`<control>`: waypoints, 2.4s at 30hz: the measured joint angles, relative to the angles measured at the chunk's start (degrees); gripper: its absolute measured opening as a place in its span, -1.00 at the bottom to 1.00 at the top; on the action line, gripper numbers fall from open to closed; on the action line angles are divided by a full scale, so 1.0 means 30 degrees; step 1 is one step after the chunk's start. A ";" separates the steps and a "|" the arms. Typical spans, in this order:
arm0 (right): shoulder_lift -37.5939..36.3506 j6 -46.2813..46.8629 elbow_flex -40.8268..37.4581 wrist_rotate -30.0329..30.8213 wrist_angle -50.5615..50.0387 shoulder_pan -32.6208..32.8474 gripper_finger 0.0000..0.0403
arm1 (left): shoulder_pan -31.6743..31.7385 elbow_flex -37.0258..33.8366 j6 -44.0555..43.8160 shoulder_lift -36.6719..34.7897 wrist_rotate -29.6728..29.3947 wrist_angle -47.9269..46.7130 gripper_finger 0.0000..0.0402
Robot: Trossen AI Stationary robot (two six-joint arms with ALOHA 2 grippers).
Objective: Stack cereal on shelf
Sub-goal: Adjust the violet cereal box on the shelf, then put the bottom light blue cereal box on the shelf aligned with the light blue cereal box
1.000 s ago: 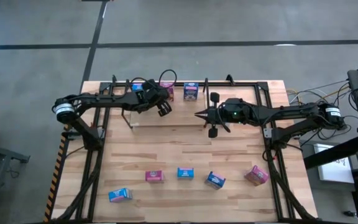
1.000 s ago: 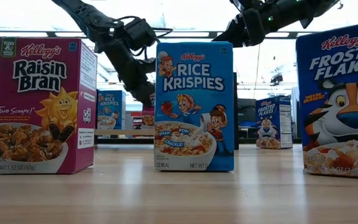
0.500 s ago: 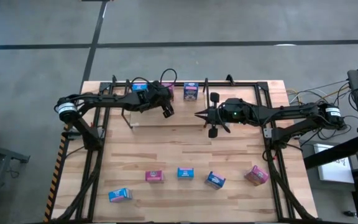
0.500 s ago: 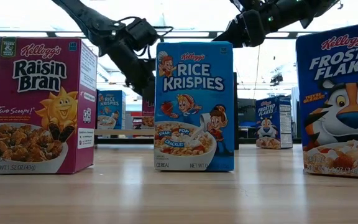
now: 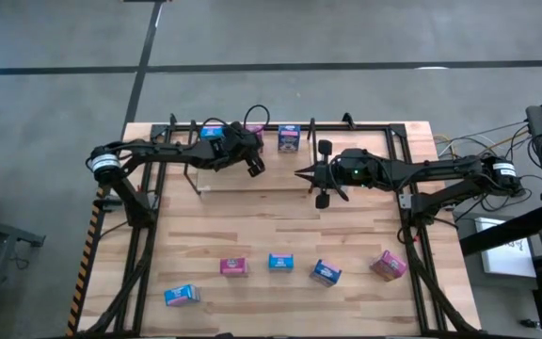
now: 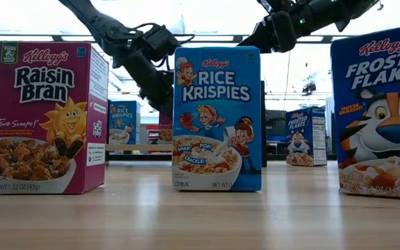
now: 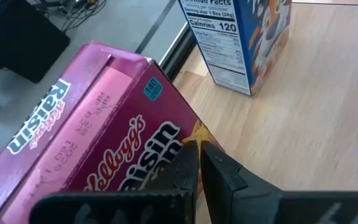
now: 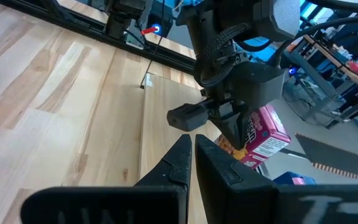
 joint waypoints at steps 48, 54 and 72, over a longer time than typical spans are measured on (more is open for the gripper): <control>-0.0130 -0.2533 -0.0219 -0.3300 0.1768 0.0007 -0.94 | -1.1517 0.5498 -1.0523 -0.3512 0.0500 -1.1110 -1.00; -0.0175 -0.2722 -0.0226 -0.6111 0.2624 0.0014 -0.94 | -1.2094 0.6149 -1.2169 -0.3512 0.2707 -1.2169 -0.94; -0.0182 -0.2769 -0.0328 -0.6186 0.3126 0.0050 -0.94 | -1.6087 0.7388 -2.0188 -0.3284 0.7134 -1.6704 0.24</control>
